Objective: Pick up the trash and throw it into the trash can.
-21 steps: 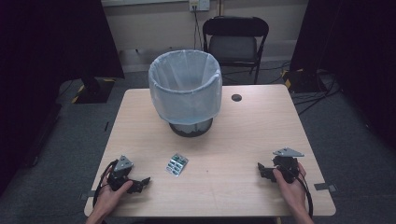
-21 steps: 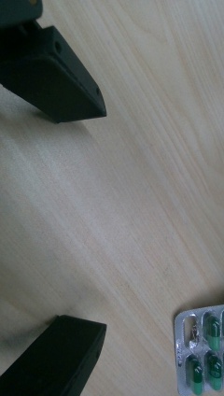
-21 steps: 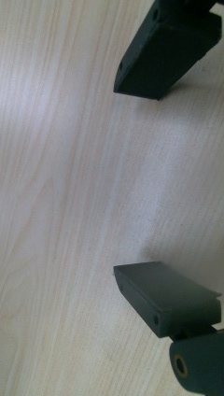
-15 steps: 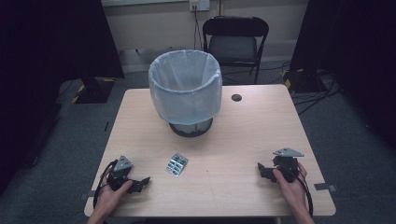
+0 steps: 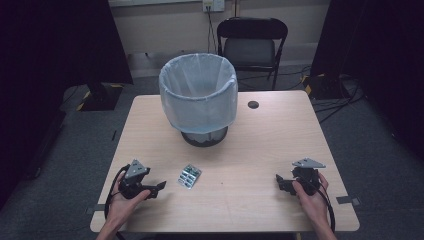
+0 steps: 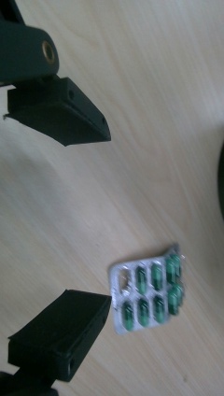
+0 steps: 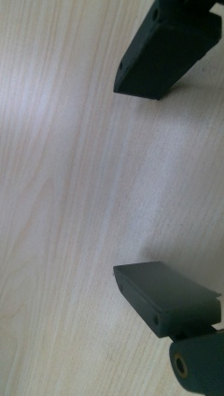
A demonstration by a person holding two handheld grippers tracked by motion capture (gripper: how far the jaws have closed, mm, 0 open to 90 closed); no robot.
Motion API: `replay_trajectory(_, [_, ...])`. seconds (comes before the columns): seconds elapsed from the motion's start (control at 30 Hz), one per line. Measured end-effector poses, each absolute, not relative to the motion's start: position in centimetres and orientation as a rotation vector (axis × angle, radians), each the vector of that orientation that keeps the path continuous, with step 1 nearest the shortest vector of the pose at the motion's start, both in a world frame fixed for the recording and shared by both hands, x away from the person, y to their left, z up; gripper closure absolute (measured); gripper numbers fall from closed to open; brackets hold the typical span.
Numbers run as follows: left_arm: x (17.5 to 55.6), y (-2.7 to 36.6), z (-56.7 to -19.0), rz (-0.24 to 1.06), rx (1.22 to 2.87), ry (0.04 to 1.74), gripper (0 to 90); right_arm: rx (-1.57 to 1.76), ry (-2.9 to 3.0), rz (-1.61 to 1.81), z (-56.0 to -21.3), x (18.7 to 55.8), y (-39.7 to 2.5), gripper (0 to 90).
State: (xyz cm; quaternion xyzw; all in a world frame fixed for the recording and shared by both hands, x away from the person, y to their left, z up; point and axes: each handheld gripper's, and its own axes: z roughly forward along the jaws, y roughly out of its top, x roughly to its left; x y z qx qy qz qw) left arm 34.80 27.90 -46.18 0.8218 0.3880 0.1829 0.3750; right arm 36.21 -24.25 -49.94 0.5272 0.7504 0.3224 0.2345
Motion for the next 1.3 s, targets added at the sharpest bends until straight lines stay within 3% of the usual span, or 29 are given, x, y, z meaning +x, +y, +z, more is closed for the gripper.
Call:
replay_trajectory(0.3, [38.0,23.8,-44.5,0.415,2.053,0.905,17.5,1.447,2.060,0.885,-49.9,36.2,-24.3,10.3])
replay_trajectory(0.8, [40.3,19.9,-48.0,0.250,2.130,0.937,16.4,1.445,2.060,0.885,-50.0,36.2,-24.3,10.2])
replay_trajectory(0.9, [40.3,19.2,-48.7,0.269,2.164,0.925,20.1,1.447,2.059,0.886,-50.0,36.2,-24.3,10.1])
replay_trajectory(1.13, [40.3,18.8,-49.2,0.274,2.185,0.929,19.1,1.444,2.061,0.886,-50.0,36.2,-24.3,10.1])
replay_trajectory(1.27, [39.8,18.2,-49.3,0.361,2.240,0.871,19.6,1.444,2.061,0.886,-50.0,36.2,-24.3,10.1])
replay_trajectory(1.3, [39.7,18.2,-49.3,0.346,2.234,0.860,23.5,1.444,2.061,0.886,-50.0,36.2,-24.3,10.1])
